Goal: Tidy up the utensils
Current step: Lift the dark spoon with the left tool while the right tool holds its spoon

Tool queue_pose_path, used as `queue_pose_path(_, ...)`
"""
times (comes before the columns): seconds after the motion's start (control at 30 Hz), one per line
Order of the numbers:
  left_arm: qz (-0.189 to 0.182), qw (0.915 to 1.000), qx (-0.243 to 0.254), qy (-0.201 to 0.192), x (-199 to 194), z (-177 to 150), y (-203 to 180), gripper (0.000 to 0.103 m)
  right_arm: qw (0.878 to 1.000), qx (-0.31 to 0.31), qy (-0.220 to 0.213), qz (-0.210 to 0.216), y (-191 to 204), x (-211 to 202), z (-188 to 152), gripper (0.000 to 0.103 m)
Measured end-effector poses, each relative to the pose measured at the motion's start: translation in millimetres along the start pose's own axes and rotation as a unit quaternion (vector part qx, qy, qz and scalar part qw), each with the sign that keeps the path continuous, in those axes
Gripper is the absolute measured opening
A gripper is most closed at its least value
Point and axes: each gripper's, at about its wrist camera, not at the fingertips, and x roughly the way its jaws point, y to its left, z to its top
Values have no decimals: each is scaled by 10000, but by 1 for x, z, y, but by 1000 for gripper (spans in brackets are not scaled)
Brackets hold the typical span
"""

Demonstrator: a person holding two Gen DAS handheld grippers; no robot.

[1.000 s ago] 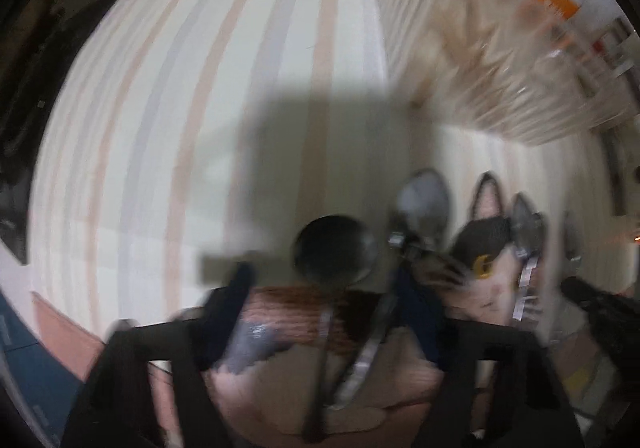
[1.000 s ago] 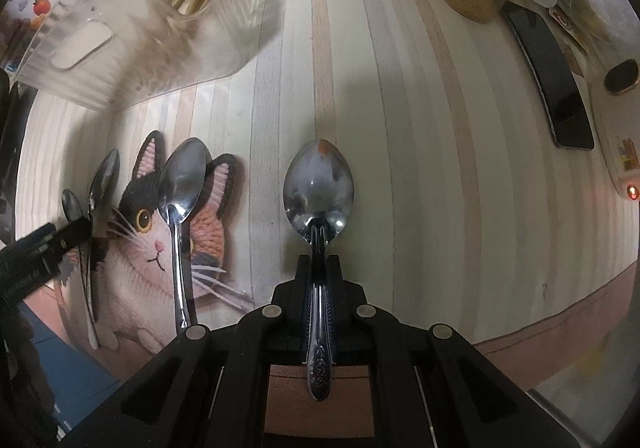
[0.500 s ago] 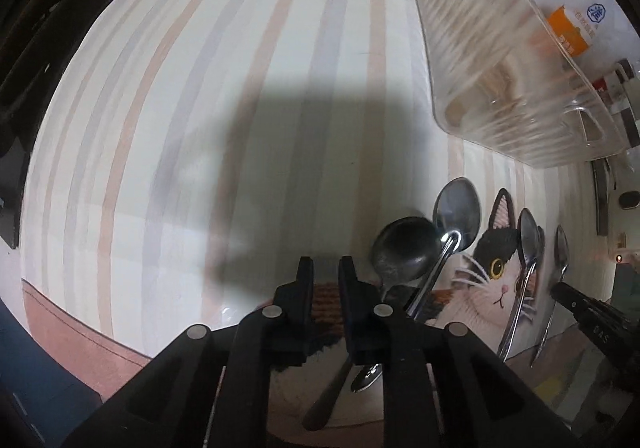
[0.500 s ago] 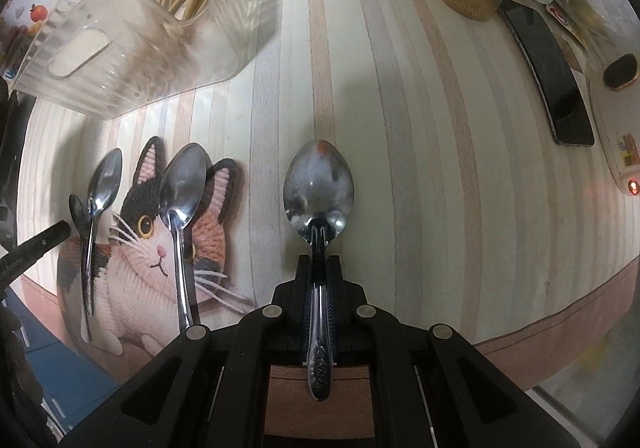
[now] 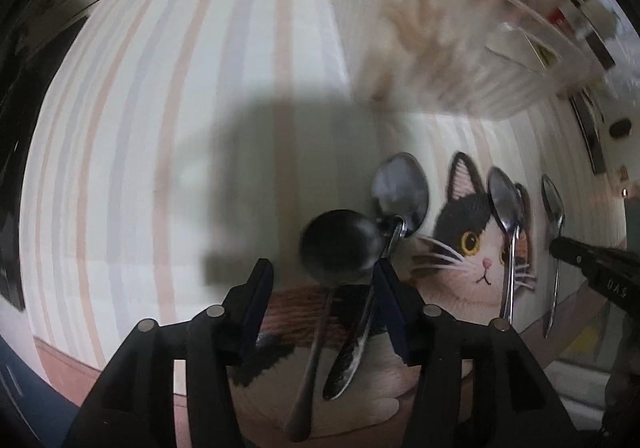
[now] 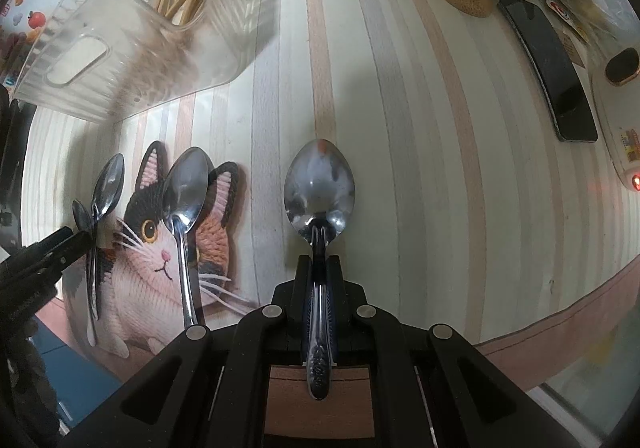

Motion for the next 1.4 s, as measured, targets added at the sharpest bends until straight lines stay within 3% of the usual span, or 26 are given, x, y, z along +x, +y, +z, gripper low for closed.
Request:
queue_pose_path(0.23,105,9998,125,-70,8,6,-28,54,10000,19,-5,-47,1,2,-1,7)
queue_pose_path(0.33,80,9997,131,-204,-3,-10,-15,52,10000,8,-9,-63,3,4,-1,7)
queue_pose_path(0.37,61,9996,127,-251,-6,-16,-5,42,10000,7,-12,-54,5,4,-1,7)
queue_pose_path(0.4,-22,9995,122,-297,-7,-17,-4,38,10000,11,-19,-44,6,4,-1,7)
queue_pose_path(0.6,142,9994,-14,-317,-20,-21,15,38,10000,-11,-37,26,14,4,-5,7)
queue_pose_path(1.0,141,9952,-870,-424,-44,-28,84,38,9995,5,-210,231,18,-14,-2,7)
queue_pose_path(1.23,418,9929,-878,-679,-76,-22,93,38,9985,-38,-480,244,24,-35,-1,7)
queue_pose_path(1.4,387,9912,-850,-942,-101,-14,89,37,9967,-50,-752,296,26,-60,3,7)
